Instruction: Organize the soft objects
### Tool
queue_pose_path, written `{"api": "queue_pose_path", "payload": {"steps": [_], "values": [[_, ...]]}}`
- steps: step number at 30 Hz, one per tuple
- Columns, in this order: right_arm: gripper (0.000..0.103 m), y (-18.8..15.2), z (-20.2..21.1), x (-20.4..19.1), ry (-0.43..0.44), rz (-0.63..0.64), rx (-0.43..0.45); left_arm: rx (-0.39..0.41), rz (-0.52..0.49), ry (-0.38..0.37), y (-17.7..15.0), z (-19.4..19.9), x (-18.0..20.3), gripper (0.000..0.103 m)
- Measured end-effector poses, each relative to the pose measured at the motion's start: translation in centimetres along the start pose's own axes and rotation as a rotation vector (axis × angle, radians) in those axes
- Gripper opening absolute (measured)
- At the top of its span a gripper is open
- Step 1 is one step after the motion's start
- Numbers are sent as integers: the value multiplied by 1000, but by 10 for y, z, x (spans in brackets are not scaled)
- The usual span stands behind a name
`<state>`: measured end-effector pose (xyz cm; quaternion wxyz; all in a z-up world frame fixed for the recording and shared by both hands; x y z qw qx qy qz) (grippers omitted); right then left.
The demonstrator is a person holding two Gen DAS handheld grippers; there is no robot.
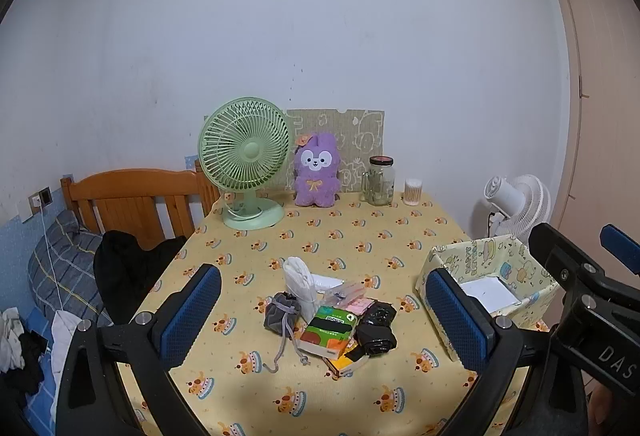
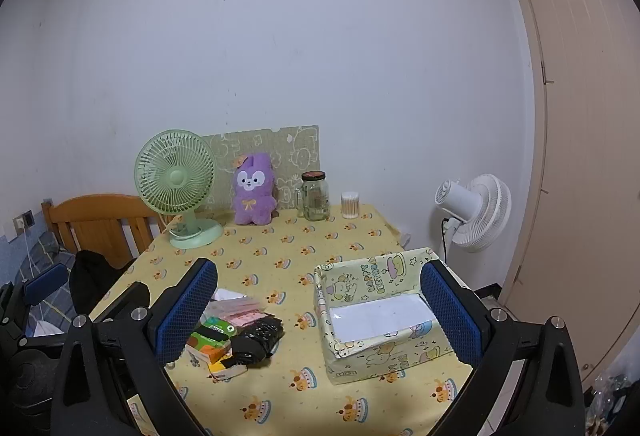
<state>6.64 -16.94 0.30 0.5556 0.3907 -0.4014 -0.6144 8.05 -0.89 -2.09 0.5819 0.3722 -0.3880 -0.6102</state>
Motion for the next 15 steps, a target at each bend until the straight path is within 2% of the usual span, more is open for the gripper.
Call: {"api": "queue_pose_path", "payload": {"steps": [15], "values": [[103, 0, 5, 0, -8, 3, 11, 13, -1, 2, 0, 5, -2, 102]]}}
Point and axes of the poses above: each gripper's, at about its wrist camera, not at the fingertips, and z roughly against the way its jaws point, x to its right, y to its top, the point moved 9 cm from there along -z, roughly the way its jaws point, and after that the axes turned 3 degrees about -x, right-handed, at the moved point
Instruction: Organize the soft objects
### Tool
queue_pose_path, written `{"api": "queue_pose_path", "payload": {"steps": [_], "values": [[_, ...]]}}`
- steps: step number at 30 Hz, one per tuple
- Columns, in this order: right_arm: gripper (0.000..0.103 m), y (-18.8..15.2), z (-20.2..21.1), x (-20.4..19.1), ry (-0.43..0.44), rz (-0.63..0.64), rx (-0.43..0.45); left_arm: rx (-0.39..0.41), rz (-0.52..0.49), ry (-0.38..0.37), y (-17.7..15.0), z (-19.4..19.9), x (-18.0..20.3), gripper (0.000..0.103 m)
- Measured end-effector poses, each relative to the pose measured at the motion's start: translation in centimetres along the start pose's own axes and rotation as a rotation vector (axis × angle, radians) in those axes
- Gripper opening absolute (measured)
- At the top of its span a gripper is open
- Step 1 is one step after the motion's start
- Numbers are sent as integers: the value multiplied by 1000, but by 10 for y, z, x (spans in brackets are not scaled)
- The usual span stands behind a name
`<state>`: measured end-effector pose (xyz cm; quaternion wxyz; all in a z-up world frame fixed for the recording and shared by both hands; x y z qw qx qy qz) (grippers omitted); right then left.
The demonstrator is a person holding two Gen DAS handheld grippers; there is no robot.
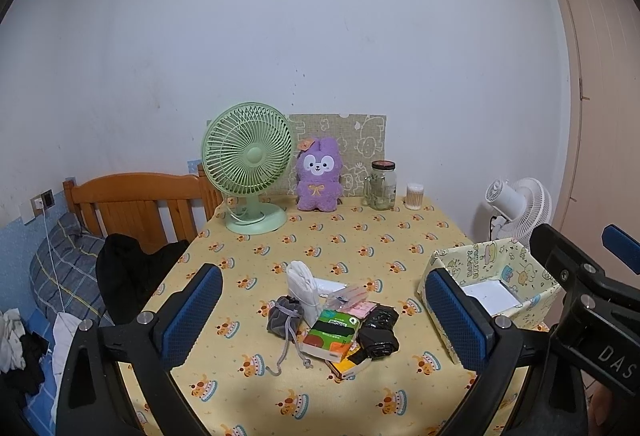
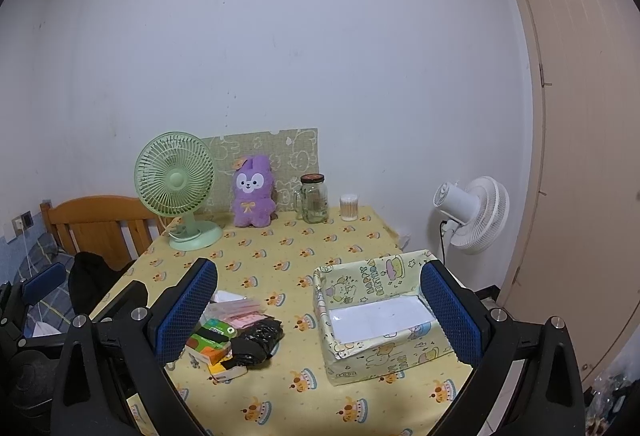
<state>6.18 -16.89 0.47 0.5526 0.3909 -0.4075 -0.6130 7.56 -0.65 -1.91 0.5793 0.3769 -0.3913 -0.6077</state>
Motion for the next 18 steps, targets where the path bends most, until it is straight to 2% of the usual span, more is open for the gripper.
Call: {"api": "queue_pose_path", "payload": {"steps": [18], "values": [[103, 1, 1, 0, 6, -7, 2, 5, -1, -4, 2, 1, 0, 102]]}}
Point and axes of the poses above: each gripper's, at about its wrist camera, not at the fingertips, and z roughly against the way its jaws point, x to its right, y to its top, the point moved 9 cm from there along -z, roughly the way its jaws point, and after that the axes turned 3 degrees about -x, right-handed, at the moved point
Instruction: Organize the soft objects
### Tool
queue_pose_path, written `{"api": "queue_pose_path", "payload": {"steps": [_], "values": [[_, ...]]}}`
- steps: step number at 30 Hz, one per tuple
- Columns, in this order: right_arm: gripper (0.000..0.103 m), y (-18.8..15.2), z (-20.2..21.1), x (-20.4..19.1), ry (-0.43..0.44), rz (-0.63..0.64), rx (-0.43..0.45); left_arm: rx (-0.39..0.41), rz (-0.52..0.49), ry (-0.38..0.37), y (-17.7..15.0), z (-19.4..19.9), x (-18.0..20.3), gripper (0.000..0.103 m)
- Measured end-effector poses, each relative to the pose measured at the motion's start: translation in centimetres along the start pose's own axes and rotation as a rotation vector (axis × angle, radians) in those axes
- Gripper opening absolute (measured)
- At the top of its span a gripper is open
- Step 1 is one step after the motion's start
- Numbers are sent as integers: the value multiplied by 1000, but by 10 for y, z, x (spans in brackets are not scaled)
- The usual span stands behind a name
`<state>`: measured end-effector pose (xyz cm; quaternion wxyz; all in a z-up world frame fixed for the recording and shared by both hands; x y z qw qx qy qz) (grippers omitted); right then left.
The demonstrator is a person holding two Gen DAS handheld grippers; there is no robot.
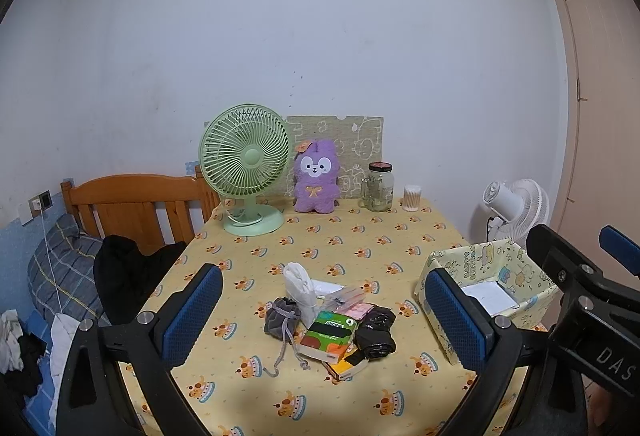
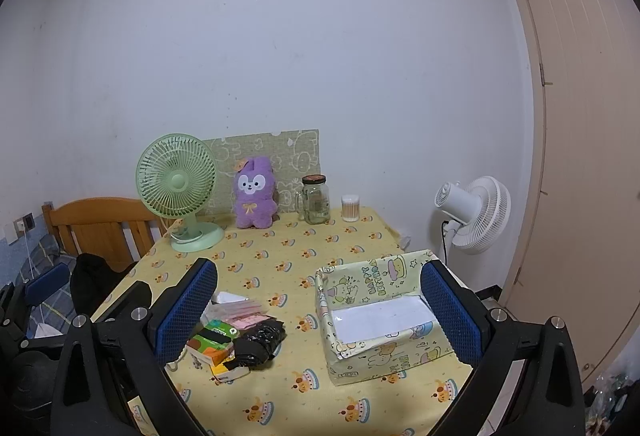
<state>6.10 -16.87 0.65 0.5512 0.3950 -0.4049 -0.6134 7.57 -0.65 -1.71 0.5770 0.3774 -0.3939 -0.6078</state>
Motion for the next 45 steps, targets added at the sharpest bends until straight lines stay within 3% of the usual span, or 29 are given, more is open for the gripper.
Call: {"api": "queue_pose_path", "payload": {"steps": [9, 25, 34, 45], "values": [[103, 1, -1, 0, 0, -1, 3, 0, 2, -7, -1, -1, 3, 100], [102, -1, -22, -5, 15, -15, -8, -30, 19, -29, -9, -23, 3, 88], [100, -21, -60, -15, 34, -19, -76, -74, 8, 4, -25, -56, -4, 83], [95, -62, -106, -36, 59, 6, -172, -195, -4, -10, -65, -100, -12, 81]]}}
Point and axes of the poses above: each gripper's, at about its wrist camera, not at the fingertips, and z roughly against the way its jaws point, x to its right, y to its top, the point moved 9 cm from there along -z, roughly the way its jaws point, and after that the axes turned 3 degrees about -x, right-handed, at the moved point
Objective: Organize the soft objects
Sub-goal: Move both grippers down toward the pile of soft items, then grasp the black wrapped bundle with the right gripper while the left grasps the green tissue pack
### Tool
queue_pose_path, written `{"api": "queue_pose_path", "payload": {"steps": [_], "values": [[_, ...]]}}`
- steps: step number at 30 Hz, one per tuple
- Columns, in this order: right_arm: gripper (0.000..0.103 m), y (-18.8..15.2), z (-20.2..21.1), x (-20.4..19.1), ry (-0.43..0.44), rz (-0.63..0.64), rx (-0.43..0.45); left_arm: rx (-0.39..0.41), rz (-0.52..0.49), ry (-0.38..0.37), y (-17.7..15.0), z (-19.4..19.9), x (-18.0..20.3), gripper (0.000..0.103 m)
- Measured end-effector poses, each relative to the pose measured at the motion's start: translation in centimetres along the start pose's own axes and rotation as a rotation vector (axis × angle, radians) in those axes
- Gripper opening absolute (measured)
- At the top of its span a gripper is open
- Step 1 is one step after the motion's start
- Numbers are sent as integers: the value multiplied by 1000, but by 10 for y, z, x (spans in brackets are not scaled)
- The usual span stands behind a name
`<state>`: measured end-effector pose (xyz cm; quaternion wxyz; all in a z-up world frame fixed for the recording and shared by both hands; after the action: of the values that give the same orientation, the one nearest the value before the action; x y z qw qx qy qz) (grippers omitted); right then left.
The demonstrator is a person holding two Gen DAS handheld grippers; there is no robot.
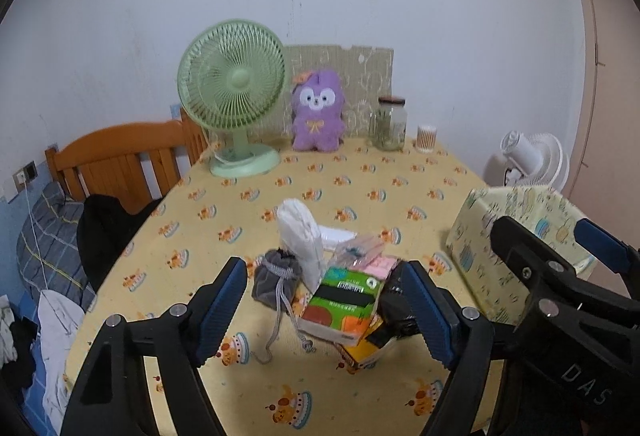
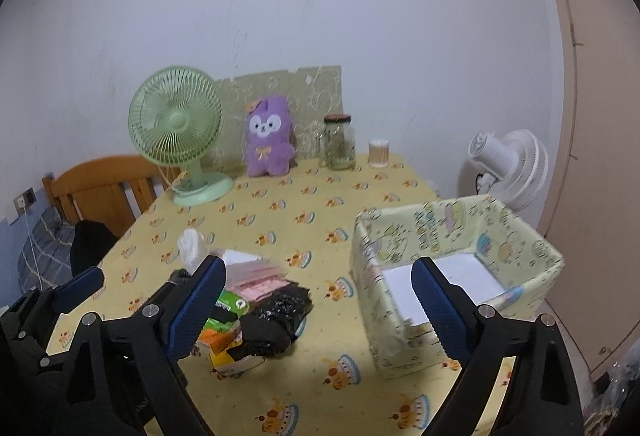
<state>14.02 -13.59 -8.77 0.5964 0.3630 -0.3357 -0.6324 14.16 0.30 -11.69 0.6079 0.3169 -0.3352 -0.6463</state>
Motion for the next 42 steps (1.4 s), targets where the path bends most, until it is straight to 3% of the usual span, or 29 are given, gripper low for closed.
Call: {"api": "queue_pose_path", "payload": {"steps": [15, 18, 22, 31, 34, 37, 42], "values": [[86, -33, -60, -35, 36, 91, -96, -131, -18, -13, -36, -60, -7, 81], [82, -42, -75, -38, 54, 91, -141, -149, -20, -34, -41, -67, -5, 81], [68, -55, -96, -38, 69, 69, -224, -171, -29, -45, -47, -75, -1, 81], [66, -74, -122, -38, 81, 59, -310, -218, -44, -43, -55, -95, 4, 81], [58, -78, -129, -39, 93, 51, -332, -226, -53, -45, -56, -100, 6, 77], [46, -79, -129, -41, 101, 55, -331, -225, -53, -70, -56, -100, 9, 66], [40, -78, -128, -40, 101, 57, -326, -221, -59, -85, -55, -98, 13, 58]]}}
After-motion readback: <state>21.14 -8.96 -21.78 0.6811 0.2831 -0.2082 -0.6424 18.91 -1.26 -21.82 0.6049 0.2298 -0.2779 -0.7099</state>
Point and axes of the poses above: each gripper's, at about its wrist camera, not at the fingertips, and z roughly against the way its jaws point, x to its right, y to its top, the point moved 9 cm from there along -z, roughly the way its jaws point, and after that the axes turned 3 degrees about -x, right-handed, at the moved point
